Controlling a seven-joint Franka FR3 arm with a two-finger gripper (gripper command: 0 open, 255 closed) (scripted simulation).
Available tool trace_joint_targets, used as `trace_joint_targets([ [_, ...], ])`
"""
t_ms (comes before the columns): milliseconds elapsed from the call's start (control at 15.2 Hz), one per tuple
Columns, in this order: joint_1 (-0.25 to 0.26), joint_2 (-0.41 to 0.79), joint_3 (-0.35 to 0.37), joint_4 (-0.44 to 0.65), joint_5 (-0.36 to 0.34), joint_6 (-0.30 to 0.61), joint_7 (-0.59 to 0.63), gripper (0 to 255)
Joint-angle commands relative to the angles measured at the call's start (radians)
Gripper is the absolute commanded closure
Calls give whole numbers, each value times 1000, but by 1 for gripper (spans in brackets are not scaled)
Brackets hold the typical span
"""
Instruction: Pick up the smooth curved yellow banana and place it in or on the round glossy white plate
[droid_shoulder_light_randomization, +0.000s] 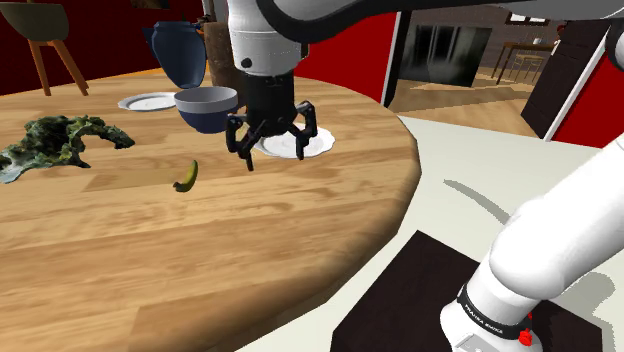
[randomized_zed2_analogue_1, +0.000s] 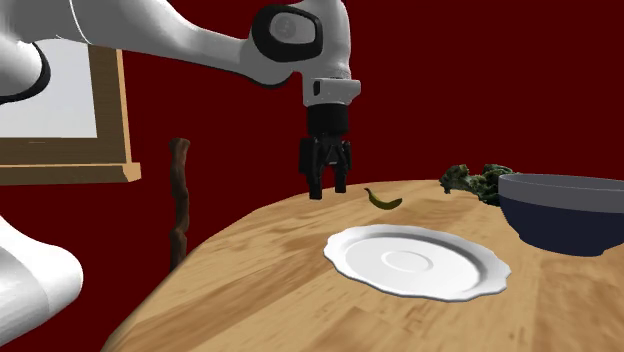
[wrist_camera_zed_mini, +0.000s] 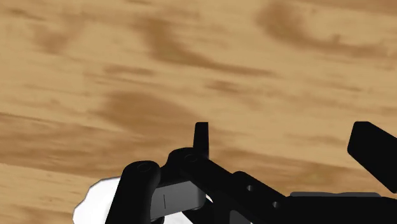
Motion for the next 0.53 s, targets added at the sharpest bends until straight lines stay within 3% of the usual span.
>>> trace_joint_targets([
  [0, -12, 95, 53, 93, -44, -17, 109, 0],
  [264, 18, 330, 144, 303, -190, -67, 337, 0],
  [462, 112, 524, 161, 500, -320, -138, 493, 0],
])
